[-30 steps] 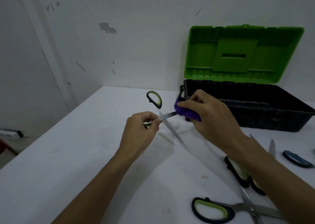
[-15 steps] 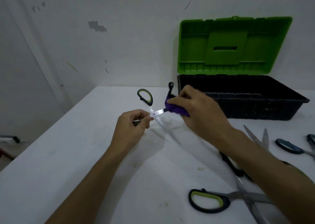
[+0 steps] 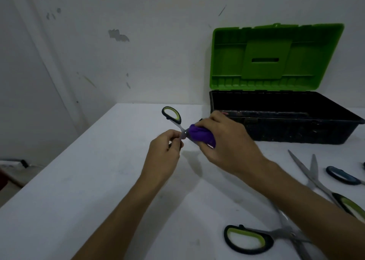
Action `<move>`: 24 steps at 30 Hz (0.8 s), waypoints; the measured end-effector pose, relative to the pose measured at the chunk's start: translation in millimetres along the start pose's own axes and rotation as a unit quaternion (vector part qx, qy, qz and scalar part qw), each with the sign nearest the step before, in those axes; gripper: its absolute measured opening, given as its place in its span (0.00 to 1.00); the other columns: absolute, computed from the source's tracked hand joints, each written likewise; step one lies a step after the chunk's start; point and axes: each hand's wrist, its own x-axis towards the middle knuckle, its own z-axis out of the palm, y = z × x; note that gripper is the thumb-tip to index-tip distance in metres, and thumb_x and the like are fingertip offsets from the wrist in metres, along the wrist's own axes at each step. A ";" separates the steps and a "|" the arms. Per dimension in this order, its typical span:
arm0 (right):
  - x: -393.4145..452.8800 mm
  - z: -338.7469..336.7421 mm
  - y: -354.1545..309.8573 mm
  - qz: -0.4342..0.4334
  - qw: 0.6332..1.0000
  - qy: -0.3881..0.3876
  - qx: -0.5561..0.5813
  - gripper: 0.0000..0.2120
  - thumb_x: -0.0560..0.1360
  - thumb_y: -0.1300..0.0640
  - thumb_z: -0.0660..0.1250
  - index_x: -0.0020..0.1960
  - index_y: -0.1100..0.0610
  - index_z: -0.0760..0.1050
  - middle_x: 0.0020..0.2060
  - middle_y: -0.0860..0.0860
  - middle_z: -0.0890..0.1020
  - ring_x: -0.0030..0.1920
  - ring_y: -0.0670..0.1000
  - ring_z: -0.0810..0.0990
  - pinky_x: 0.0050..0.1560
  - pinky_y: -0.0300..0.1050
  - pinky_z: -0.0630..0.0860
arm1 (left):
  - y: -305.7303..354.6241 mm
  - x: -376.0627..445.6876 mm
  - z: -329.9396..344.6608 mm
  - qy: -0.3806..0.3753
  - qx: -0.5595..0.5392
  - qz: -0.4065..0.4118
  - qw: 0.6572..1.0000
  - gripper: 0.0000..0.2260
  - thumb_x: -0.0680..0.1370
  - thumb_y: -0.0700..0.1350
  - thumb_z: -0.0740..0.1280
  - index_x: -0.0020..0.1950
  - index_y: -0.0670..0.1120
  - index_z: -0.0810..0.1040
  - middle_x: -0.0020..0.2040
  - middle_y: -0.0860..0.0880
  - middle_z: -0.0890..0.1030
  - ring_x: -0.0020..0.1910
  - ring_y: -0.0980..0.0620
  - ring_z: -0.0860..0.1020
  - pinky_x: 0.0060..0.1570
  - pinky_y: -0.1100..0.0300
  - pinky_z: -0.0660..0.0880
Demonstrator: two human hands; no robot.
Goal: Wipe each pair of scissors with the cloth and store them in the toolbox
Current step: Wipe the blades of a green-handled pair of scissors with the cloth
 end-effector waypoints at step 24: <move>-9.4 4.6 27.7 -0.024 0.996 -0.068 -0.052 0.17 0.73 0.57 0.71 0.62 0.50 0.78 0.48 0.49 0.74 0.48 0.53 0.76 0.38 0.47 0.74 | -5.5 6.6 -12.4 0.060 -0.022 0.023 0.998 0.08 0.82 0.39 0.59 0.48 0.47 0.77 0.38 0.53 0.78 0.32 0.56 0.72 0.38 0.57 0.75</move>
